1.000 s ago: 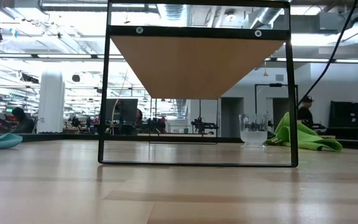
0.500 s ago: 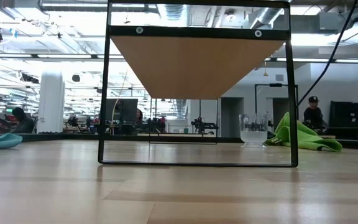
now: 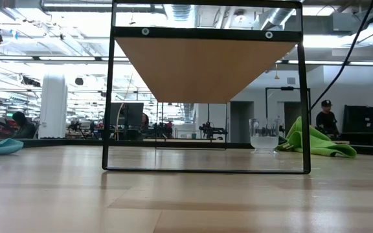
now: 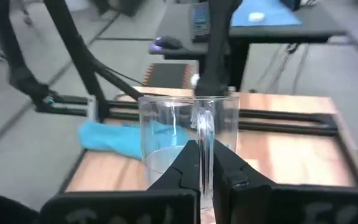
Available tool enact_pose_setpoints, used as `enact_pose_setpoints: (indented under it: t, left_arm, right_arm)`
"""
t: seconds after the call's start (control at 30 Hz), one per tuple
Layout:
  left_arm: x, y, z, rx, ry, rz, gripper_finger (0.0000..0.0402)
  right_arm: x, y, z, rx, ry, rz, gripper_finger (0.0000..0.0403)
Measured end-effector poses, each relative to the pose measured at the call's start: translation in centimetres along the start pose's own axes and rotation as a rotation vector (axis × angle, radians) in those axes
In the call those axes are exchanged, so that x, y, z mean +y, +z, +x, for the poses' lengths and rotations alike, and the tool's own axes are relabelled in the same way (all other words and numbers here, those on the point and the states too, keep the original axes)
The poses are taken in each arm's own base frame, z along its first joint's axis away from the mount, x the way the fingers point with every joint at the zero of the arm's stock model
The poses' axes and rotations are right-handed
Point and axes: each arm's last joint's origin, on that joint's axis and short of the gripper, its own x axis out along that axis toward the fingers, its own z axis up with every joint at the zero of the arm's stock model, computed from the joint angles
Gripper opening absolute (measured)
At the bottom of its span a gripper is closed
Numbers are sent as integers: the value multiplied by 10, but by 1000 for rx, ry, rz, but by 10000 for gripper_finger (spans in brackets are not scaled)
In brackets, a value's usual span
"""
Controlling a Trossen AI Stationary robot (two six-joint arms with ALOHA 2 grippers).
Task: Stack small to large cups/mugs on shelf
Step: Put the left transparent cup on the shelf
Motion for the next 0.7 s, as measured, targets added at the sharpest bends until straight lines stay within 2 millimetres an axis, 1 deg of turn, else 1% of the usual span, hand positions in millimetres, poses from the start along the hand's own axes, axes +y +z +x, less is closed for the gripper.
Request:
enact_pose_setpoints:
  t: [0.17, 0.27, 0.4, 0.5, 0.67, 0.7]
  left_arm:
    - [16, 6, -23, -64, 67, -105, 118]
    - [23, 6, -31, -79, 90, -186, 119]
    - [28, 3, -39, -91, 111, -294, 119]
    - [28, 1, -40, -73, 128, -348, 119]
    - [25, -2, -39, -32, 125, -434, 119]
    - [24, -3, -39, -23, 120, -450, 119]
  right_arm:
    - [7, 10, -25, -50, -62, -90, 25]
    - [12, 12, -29, -57, -91, -152, 25]
    - [25, 17, -40, -70, -156, -301, 25]
    - [38, 21, -47, -70, -214, -438, 25]
    - [58, 26, -51, -74, -306, -621, 25]
    - [62, 27, -54, -75, -317, -658, 25]
